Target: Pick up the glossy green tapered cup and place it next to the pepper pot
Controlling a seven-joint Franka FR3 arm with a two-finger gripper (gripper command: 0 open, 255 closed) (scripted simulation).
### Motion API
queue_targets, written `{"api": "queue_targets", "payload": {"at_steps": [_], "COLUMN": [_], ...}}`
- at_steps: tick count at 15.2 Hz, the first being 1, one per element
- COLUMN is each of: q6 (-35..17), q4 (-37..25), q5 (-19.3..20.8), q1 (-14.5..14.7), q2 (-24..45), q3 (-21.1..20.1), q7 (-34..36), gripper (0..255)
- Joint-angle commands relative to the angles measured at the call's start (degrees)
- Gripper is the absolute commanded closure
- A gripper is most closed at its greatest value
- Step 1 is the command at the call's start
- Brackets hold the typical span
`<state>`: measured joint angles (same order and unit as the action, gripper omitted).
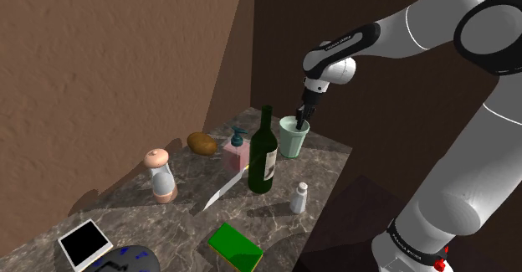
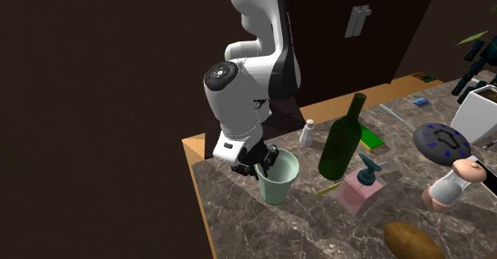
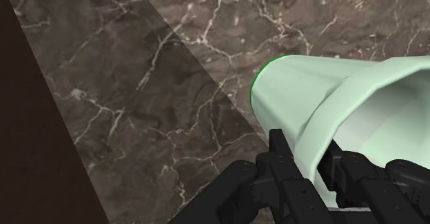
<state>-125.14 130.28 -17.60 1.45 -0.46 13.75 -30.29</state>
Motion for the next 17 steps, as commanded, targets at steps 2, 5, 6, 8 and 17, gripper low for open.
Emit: {"api": "queue_targets", "payload": {"at_steps": [2,5,6,8,17], "q6": [1.4,3.52,4.23,5.66,12.15], "q4": [-0.61,-1.65,-2.01,-2.79,-6.9], "q5": [0.57,1.34,1.58,2.02,3.59], "q1": [-0.03,-0.08,-0.1,-0.14,-0.28], "q2": [-0.88,-2.14,-2.54,-3.29,-6.05], "q3": [0.02,0.03,0.03,0.03,-0.04], "q7": [0.65,1.57,1.87,2.43,4.71], "gripper": [255,255,255,255,255]}}
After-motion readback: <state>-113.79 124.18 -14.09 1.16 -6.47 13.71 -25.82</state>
